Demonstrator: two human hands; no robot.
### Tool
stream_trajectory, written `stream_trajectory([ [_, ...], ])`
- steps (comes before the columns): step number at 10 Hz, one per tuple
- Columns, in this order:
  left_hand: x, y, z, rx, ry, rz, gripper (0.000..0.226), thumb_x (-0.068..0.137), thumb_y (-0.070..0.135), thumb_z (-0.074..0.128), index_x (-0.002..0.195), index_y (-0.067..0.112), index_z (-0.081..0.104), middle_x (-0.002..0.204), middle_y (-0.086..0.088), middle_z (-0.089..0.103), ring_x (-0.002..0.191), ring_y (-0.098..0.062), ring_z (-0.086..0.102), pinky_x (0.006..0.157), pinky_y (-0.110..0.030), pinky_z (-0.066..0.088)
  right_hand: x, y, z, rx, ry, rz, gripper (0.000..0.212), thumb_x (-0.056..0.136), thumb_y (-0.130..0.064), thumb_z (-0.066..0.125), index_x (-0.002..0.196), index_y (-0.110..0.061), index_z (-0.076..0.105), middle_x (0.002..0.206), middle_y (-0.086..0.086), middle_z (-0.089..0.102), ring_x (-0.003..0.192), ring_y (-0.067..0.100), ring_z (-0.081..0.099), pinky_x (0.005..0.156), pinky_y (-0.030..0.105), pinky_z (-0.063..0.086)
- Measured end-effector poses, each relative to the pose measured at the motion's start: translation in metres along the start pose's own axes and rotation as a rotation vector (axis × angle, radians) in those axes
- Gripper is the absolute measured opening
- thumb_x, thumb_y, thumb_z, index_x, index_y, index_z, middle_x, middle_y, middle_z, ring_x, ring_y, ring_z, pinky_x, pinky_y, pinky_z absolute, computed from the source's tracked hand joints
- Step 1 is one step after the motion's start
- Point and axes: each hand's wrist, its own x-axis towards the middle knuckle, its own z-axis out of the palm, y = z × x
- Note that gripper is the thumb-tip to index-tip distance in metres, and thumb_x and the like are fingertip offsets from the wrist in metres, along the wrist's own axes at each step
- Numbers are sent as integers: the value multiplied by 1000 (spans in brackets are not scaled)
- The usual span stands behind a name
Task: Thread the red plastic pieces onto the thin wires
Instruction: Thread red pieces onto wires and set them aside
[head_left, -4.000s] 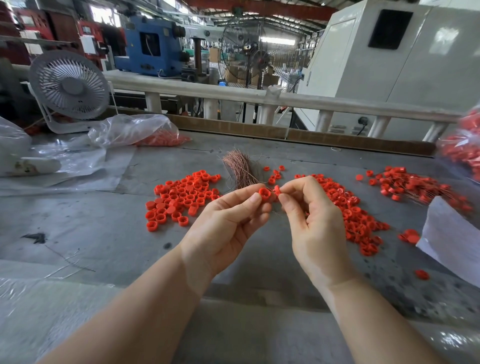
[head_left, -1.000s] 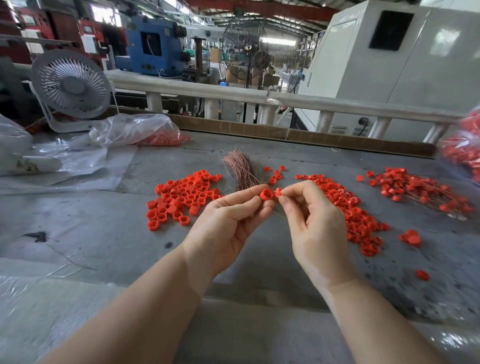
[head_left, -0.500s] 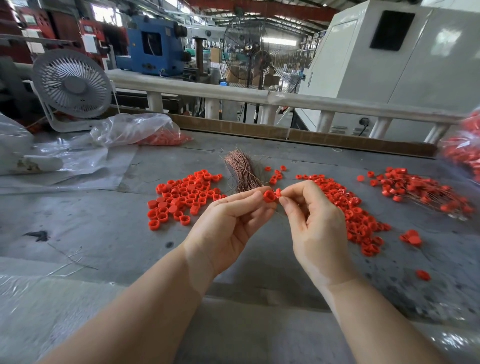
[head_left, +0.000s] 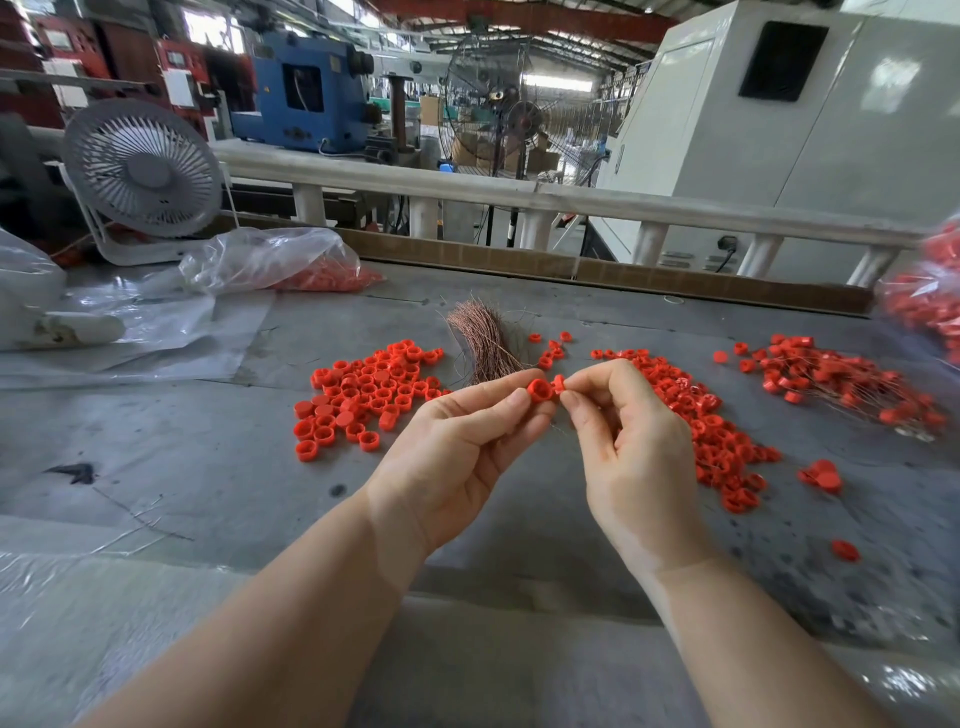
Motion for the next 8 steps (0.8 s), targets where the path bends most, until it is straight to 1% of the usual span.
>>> stream_trajectory([
  [1, 0, -1, 0, -4, 0, 6, 21, 67, -1, 57, 75, 4, 76, 77, -10, 72, 70, -12, 70, 61, -16, 55, 0, 0, 0, 7, -3, 3, 10, 87, -14, 54, 85, -7, 60, 75, -12, 59, 72, 8, 58, 67, 21, 47],
  [3, 1, -2, 1, -7, 1, 23, 21, 67, -1, 56, 73, 5, 76, 74, -10, 72, 67, -11, 69, 59, -16, 55, 1, 1, 0, 5, 6, -3, 7, 87, -13, 55, 84, -9, 60, 75, -19, 57, 73, 5, 57, 67, 16, 45],
  [6, 0, -1, 1, 6, -23, 25, 20, 67, 0, 58, 72, 6, 76, 75, -8, 72, 68, -10, 70, 59, -15, 54, 0, 1, 0, -2, 2, -7, 6, 87, -13, 54, 84, -10, 59, 75, -19, 56, 71, 6, 55, 66, 16, 43],
  [8, -1, -1, 1, -18, -15, 19, 21, 66, -1, 57, 72, 5, 76, 76, -8, 73, 68, -11, 70, 58, -15, 54, 1, 0, 0, -2, 3, 1, 5, 87, -14, 53, 84, -16, 55, 73, -19, 54, 70, 5, 53, 65, 14, 41],
])
